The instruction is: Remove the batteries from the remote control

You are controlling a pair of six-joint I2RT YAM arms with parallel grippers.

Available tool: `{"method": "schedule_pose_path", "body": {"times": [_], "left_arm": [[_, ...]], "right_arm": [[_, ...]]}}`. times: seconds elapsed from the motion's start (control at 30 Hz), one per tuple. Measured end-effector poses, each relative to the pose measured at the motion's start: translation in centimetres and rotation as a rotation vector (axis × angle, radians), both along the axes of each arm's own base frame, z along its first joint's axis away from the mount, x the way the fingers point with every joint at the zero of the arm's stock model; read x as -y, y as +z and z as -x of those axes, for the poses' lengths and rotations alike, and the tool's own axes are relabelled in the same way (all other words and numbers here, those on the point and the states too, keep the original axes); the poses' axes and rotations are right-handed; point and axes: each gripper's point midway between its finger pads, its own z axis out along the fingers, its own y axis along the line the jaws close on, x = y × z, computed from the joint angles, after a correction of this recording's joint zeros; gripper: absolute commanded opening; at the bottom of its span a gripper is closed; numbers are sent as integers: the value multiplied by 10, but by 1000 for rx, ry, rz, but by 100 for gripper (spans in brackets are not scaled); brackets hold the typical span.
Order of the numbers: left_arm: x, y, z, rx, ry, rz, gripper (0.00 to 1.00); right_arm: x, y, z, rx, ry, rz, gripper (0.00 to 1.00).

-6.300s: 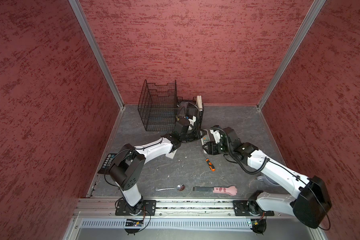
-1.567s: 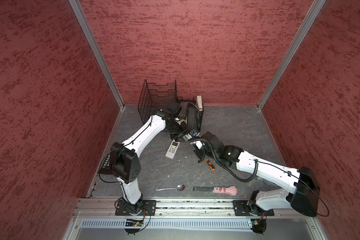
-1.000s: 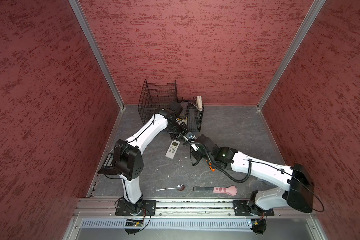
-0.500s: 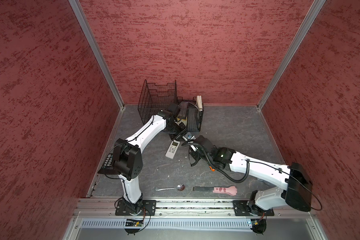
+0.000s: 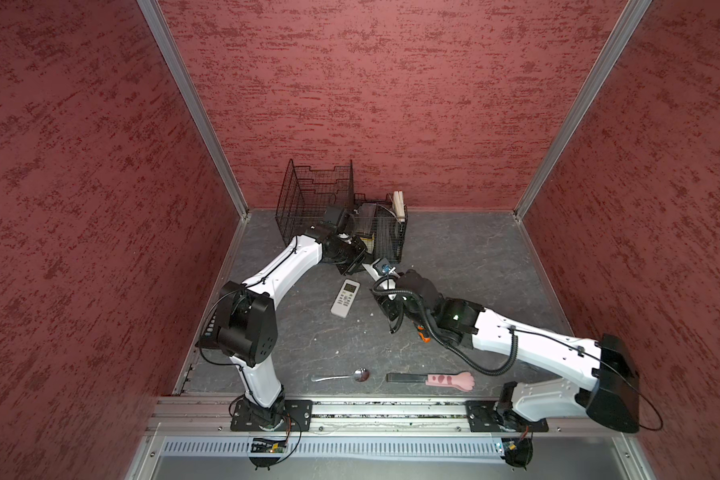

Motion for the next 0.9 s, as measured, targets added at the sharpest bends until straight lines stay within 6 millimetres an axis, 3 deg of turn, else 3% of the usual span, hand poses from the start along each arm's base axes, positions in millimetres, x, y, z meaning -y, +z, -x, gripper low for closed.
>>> {"method": "schedule_pose_path", "body": {"times": [0.2,0.37,0.53,0.67,0.9], "left_arm": [[6,12,10,207,31,114,0],[14,27,21,421,54,231,0],[4,19,22,560,150,319,0],[-10,21,18,641,248,368,0],[-38,54,10,768,422,517,0]], "right_arm": [[23,37,3,-45,-91,-196,57],[43,40,-10,-143,-216,-333,56],[63,48,-24,-240,-325,-513,55],[65,39,-34,-330,-392,-598,54],[45,3,-43,-482,-421,-626,52]]}}
